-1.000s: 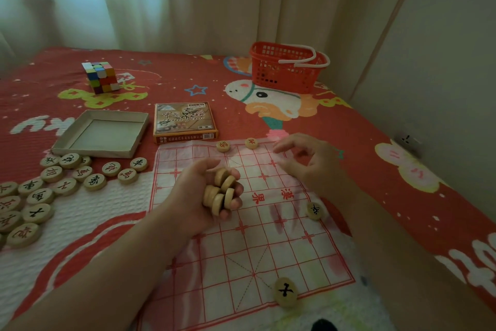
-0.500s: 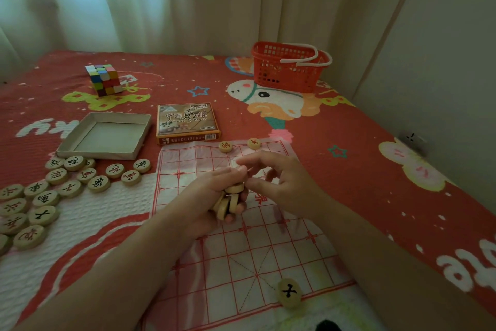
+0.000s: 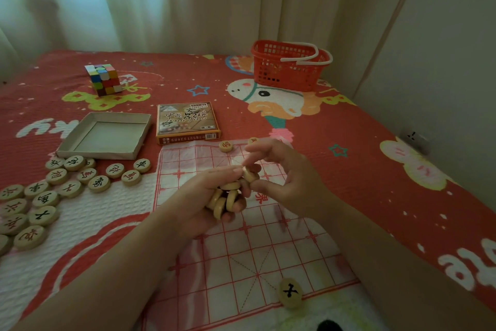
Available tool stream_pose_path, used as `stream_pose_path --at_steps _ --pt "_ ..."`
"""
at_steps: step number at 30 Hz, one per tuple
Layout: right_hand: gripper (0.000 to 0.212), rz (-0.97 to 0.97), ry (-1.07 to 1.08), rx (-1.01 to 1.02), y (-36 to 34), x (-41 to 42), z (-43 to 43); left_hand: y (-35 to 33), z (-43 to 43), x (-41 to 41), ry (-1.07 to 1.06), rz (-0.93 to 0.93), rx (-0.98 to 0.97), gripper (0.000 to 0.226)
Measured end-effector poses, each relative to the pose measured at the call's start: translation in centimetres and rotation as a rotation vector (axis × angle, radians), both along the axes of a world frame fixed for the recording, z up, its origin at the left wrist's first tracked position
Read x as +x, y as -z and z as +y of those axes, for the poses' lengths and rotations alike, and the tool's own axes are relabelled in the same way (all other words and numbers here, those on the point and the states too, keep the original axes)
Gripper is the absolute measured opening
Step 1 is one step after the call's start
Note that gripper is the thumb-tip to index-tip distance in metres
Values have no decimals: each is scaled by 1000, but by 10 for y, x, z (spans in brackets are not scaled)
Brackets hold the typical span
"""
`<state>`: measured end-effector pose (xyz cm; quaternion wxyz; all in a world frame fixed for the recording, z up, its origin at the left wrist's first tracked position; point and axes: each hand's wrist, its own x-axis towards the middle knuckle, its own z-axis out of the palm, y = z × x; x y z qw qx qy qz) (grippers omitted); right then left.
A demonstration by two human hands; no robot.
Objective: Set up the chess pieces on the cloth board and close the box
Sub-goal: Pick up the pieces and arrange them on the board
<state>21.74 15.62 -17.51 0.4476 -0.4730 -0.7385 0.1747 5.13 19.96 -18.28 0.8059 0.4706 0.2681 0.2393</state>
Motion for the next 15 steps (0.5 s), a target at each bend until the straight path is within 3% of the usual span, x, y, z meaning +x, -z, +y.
stream_pose_path --at_steps 8,15 --pt "61 54 8 23 2 -6 0 3 1 0 -19 29 18 25" --pt "55 55 23 73 1 -4 0 1 1 2 -25 -8 -20 19"
